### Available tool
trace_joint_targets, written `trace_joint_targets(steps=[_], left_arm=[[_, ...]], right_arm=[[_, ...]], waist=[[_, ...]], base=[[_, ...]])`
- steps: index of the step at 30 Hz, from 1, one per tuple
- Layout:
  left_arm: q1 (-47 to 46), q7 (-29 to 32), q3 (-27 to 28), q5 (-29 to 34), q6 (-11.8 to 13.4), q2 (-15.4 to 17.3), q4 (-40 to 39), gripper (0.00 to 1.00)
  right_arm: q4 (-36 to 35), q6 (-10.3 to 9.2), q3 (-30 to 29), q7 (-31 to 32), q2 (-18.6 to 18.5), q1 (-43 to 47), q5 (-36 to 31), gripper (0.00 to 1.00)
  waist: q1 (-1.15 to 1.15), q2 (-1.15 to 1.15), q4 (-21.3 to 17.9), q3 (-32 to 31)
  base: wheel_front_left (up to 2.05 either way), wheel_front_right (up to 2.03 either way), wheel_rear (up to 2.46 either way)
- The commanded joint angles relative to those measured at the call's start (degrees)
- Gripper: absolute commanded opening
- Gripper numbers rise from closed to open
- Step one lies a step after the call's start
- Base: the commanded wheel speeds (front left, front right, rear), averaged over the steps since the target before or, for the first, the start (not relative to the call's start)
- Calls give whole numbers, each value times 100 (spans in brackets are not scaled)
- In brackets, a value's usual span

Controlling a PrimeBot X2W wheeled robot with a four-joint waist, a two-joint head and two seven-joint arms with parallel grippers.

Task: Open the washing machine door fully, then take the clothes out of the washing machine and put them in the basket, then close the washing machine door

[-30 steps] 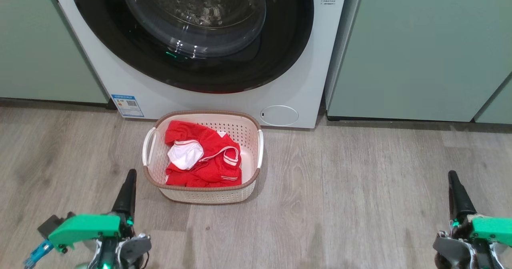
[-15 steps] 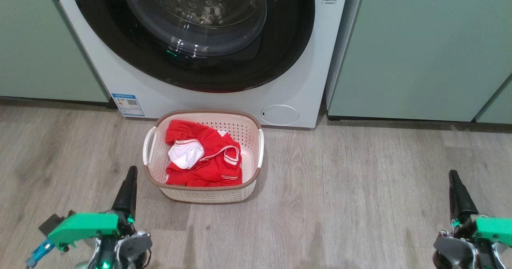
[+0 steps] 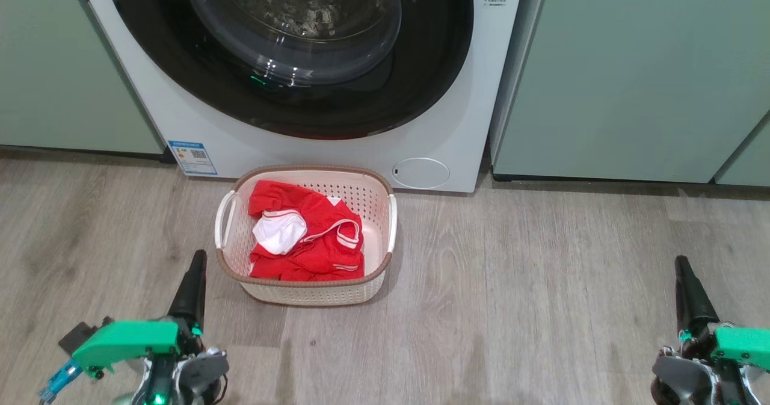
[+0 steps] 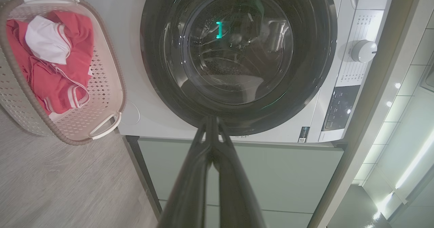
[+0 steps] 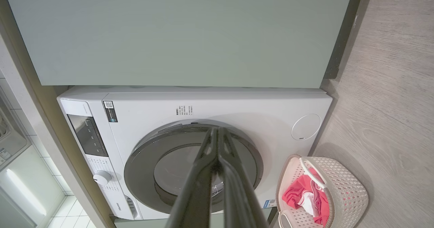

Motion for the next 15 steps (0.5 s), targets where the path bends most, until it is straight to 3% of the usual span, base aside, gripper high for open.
trace_joint_targets(steps=[1,15], left_arm=[[-319,36,163,-27,3,29,-202,0],[-319,36,163,-28,3,29,-202,0]], right_arm=[[-242,-3,109,35,-9,-266,34,0],[-242,-3,109,34,-9,-266,34,0]], waist=[[0,0,0,0],[0,0,0,0]], base=[[0,0,0],[0,0,0]])
